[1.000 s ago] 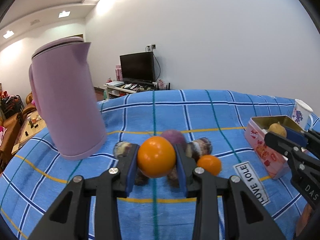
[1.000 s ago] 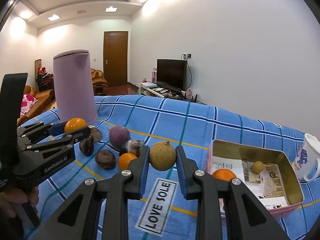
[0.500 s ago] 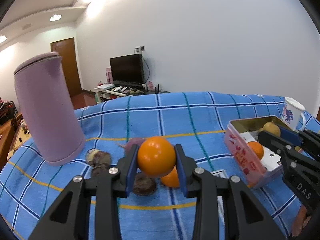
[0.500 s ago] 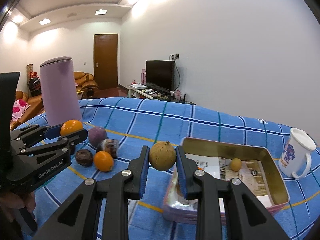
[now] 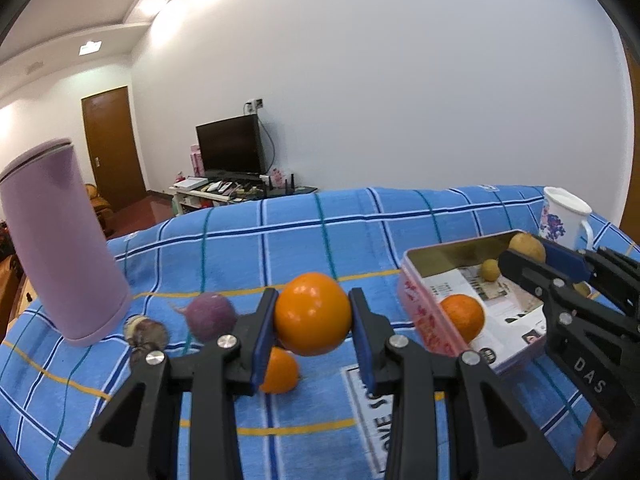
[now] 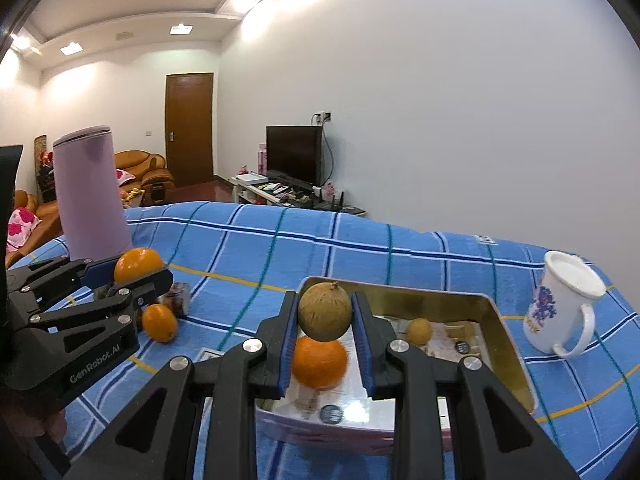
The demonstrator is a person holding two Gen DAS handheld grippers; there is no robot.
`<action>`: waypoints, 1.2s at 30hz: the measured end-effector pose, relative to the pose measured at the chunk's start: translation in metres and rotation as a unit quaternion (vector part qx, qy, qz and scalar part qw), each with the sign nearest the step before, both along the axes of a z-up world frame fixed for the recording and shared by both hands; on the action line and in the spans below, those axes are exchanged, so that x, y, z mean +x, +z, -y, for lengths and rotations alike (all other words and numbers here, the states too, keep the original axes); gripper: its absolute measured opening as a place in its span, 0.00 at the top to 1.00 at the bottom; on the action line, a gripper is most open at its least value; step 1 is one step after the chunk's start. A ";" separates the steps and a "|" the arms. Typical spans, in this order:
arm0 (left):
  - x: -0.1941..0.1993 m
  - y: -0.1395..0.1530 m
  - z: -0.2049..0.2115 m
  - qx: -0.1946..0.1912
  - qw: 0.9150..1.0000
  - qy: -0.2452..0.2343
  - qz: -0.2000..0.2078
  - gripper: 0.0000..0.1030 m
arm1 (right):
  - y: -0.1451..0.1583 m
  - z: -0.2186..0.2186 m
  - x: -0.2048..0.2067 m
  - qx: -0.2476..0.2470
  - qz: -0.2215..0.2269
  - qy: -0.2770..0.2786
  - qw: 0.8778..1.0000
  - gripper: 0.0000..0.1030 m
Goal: Organize fruits
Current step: 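Carry both fruits over the tin box and open both tools inside it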
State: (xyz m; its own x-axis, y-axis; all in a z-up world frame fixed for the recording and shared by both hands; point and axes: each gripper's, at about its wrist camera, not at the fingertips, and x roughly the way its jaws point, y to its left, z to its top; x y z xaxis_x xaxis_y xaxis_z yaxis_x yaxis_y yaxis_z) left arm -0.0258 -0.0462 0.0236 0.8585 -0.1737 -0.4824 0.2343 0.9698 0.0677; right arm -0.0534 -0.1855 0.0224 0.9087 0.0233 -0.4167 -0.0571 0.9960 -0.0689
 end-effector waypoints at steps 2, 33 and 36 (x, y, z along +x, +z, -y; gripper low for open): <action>0.000 0.000 0.009 0.001 1.000 -0.007 0.000 0.64 | 0.001 0.004 -0.001 -0.007 0.004 -0.006 1.000 0.73; 0.010 -0.007 0.124 0.017 0.997 -0.078 -0.014 0.64 | -0.009 0.108 0.023 -0.021 -0.035 -0.114 0.993 0.73; 0.011 -0.008 0.133 0.019 0.996 -0.082 -0.014 0.64 | -0.011 0.117 0.026 -0.012 -0.045 -0.117 0.992 0.73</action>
